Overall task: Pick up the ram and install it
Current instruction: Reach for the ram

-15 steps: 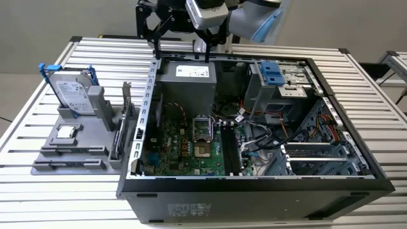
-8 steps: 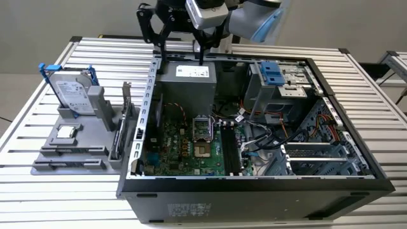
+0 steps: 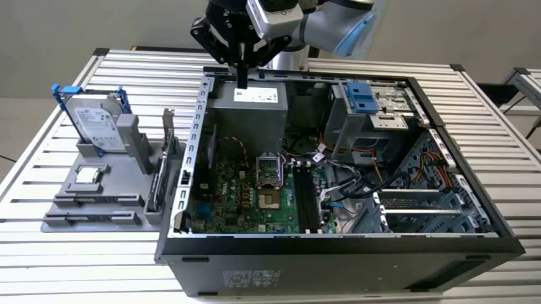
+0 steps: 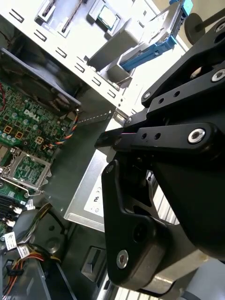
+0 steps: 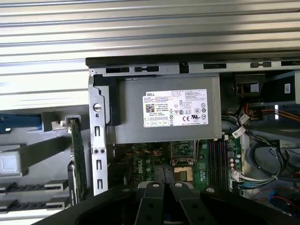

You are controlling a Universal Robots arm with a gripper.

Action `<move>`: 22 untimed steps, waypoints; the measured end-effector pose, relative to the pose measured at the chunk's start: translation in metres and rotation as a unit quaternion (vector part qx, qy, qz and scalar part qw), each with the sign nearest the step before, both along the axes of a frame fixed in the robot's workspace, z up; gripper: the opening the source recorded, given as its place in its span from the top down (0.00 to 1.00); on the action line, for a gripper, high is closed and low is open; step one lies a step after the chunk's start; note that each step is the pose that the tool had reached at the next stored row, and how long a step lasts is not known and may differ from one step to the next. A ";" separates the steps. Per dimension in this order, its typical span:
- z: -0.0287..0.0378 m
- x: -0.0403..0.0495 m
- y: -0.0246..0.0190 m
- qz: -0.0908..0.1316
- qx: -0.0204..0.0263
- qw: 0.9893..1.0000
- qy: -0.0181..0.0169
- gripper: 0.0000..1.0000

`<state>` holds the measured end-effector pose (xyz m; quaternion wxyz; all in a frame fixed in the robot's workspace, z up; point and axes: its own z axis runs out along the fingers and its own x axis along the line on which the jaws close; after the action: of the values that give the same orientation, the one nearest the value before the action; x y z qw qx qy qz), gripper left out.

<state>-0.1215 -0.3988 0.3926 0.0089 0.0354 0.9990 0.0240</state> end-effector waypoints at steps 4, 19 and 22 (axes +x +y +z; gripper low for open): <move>0.0000 0.0000 0.0000 0.000 0.000 1.000 0.000 1.00; 0.0000 -0.0214 0.0016 0.000 0.000 1.000 0.000 1.00; 0.0000 -0.0259 0.0019 0.001 0.000 1.000 0.000 1.00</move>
<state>-0.1474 -0.3969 0.3926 0.0091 0.0346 0.9991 0.0240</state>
